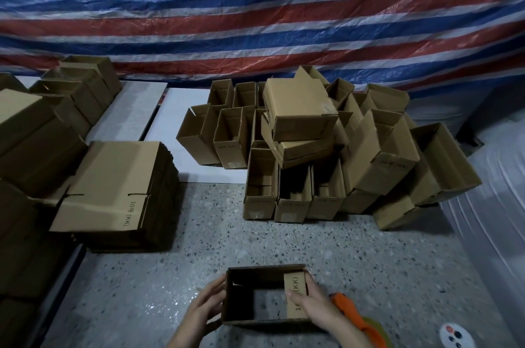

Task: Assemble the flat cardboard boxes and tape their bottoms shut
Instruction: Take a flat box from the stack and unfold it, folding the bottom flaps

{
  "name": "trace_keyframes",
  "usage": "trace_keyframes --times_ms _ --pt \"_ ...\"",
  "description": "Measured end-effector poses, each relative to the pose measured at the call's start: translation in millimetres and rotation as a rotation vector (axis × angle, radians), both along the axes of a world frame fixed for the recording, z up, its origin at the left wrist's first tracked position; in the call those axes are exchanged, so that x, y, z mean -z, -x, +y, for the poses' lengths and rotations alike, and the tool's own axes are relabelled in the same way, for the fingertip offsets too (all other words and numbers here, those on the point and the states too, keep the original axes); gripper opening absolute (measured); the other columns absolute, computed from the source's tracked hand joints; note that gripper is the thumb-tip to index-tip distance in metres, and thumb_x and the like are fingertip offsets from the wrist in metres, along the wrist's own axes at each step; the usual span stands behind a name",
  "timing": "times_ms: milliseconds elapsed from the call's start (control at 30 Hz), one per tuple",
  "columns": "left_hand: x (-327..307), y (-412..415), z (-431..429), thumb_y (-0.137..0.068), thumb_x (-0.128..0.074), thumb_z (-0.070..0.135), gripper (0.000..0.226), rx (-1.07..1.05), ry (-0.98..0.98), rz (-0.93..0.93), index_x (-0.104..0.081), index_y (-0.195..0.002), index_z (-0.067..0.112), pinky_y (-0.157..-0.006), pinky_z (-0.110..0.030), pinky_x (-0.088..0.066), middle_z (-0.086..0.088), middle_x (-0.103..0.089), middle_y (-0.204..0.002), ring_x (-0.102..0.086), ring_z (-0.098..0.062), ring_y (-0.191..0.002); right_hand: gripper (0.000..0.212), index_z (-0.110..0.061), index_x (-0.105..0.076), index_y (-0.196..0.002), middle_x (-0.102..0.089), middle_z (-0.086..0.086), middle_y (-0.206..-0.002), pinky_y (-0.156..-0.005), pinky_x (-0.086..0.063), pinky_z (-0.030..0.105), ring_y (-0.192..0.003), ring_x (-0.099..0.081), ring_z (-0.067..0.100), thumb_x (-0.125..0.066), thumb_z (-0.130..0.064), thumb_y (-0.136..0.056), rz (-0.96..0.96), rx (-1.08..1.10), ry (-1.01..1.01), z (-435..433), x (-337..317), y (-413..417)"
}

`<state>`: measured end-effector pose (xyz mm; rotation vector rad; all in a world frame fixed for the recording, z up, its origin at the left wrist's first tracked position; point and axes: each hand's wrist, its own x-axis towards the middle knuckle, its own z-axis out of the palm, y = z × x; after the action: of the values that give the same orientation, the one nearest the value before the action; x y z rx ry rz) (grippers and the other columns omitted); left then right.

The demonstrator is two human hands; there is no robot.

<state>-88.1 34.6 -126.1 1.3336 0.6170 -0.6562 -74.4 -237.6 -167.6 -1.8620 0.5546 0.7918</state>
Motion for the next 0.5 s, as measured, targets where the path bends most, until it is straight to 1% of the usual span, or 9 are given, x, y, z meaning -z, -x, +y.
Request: trace_keyframes --times_ms 33,100,167,267,300,367,433,467,500 --pt "0.8 3.9 2.1 -0.084 -0.071 0.032 0.032 -0.001 0.019 0.004 -0.072 -0.114 0.045 -0.087 -0.037 -0.052 0.016 -0.07 -0.123 -0.065 -0.02 -0.115 0.079 -0.023 -0.02 -0.159 -0.051 -0.003 -0.142 -0.104 -0.046 0.027 -0.127 -0.049 0.014 -0.063 -0.043 -0.096 0.008 -0.009 -0.003 -1.6 1.5 -0.1" --pt "1.3 9.8 6.8 -0.077 -0.076 0.031 0.041 0.004 0.061 0.016 -0.073 -0.116 0.041 -0.088 -0.04 -0.054 0.013 -0.069 -0.125 -0.065 -0.021 -0.116 0.072 -0.025 -0.016 -0.159 -0.038 -0.002 -0.156 -0.109 -0.037 0.028 -0.135 -0.041 0.013 -0.055 -0.041 -0.1 0.009 -0.03 -0.01 -3.4 1.1 -1.3" --pt "4.2 12.7 11.7 -0.075 -0.076 0.027 0.046 0.008 0.086 0.015 -0.072 -0.12 0.038 -0.087 -0.042 -0.056 0.01 -0.068 -0.128 -0.065 -0.022 -0.117 0.066 -0.024 -0.018 -0.159 -0.036 -0.002 -0.156 -0.1 -0.041 0.021 -0.127 -0.042 0.008 -0.052 -0.032 -0.102 -0.009 -0.029 -0.025 -2.8 1.5 -5.2" --pt "10.1 14.6 15.8 -0.076 -0.078 0.021 0.049 0.005 0.12 0.0 -0.07 -0.122 0.036 -0.09 -0.045 -0.057 0.008 -0.068 -0.128 -0.063 -0.023 -0.12 0.059 -0.018 -0.031 -0.155 -0.043 -0.001 -0.131 -0.077 -0.051 0.02 -0.102 -0.051 0.004 -0.05 -0.018 -0.099 -0.012 -0.01 -0.02 -0.7 3.6 -10.2" --pt "11.9 14.8 15.8 -0.077 -0.08 0.021 0.049 0.015 0.123 -0.009 -0.07 -0.123 0.036 -0.092 -0.047 -0.057 0.007 -0.068 -0.128 -0.062 -0.023 -0.121 0.059 -0.018 -0.031 -0.155 -0.042 -0.003 -0.127 -0.072 -0.05 0.018 -0.1 -0.051 0.003 -0.05 -0.017 -0.099 -0.012 -0.01 -0.007 -0.1 3.5 -10.0" --pt "17.6 13.5 14.8 -0.073 -0.086 0.02 0.052 0.027 0.107 -0.028 -0.071 -0.12 0.035 -0.094 -0.049 -0.056 0.003 -0.067 -0.128 -0.063 -0.024 -0.119 0.061 -0.021 -0.029 -0.156 -0.044 -0.003 -0.131 -0.07 -0.047 0.017 -0.101 -0.051 0.004 -0.052 -0.019 -0.099 -0.026 0.017 0.004 0.5 2.8 -9.0" --pt "24.0 10.8 10.7 -0.06 -0.096 0.013 0.061 0.005 0.058 -0.038 -0.072 -0.113 0.03 -0.086 -0.046 -0.058 -0.003 -0.068 -0.122 -0.069 -0.025 -0.106 0.055 -0.034 -0.034 -0.148 -0.049 -0.006 -0.127 -0.067 -0.046 0.013 -0.096 -0.051 -0.001 -0.055 -0.018 -0.099 -0.05 0.067 -0.015 0.6 0.2 -6.5" --pt "25.9 9.2 6.4 -0.054 -0.098 0.011 0.065 0.001 0.017 -0.047 -0.07 -0.111 0.027 -0.08 -0.044 -0.059 -0.007 -0.067 -0.118 -0.072 -0.027 -0.094 0.047 -0.04 -0.038 -0.134 -0.051 -0.008 -0.122 -0.066 -0.046 0.012 -0.093 -0.05 -0.004 -0.056 -0.016 -0.099 -0.069 0.09 -0.033 0.7 -1.2 -4.6" --pt "26.2 7.1 0.7 -0.05 -0.096 0.011 0.068 -0.001 -0.035 -0.066 -0.066 -0.11 0.023 -0.074 -0.043 -0.059 -0.01 -0.065 -0.115 -0.072 -0.028 -0.083 0.041 -0.039 -0.04 -0.123 -0.053 -0.006 -0.122 -0.069 -0.048 0.014 -0.093 -0.052 -0.004 -0.058 -0.012 -0.097 -0.091 0.117 -0.043 0.5 -1.0 -2.5"
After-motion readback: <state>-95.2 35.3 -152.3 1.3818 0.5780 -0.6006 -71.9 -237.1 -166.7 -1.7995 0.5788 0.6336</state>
